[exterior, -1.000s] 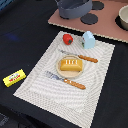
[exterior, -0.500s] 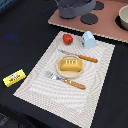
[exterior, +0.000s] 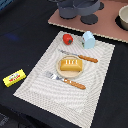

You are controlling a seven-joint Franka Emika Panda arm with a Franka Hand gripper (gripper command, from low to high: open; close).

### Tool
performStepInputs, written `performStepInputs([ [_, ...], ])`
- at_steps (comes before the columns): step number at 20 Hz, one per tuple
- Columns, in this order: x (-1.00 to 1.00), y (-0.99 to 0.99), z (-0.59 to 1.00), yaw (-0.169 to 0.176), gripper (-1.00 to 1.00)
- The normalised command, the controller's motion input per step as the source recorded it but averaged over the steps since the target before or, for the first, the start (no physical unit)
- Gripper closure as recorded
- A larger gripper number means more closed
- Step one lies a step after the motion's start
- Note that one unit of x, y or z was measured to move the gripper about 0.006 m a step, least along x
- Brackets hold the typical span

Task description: Interact with the objects in diverse but meaningful ways.

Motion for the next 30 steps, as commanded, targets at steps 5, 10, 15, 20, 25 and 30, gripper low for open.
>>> performStepInputs([
  [5, 0.72, 0.73, 0.09, 0.000, 1.00],
  [10, 0.72, 0.74, 0.07, 0.000, 1.00],
  [15, 0.69, 0.73, 0.01, 0.000, 1.00],
  [20, 0.39, 0.59, 0.00, 0.000, 1.00],
  [25, 0.02, 0.31, -0.05, 0.000, 1.00],
  [30, -0.01, 0.32, -0.07, 0.000, 1.00],
])
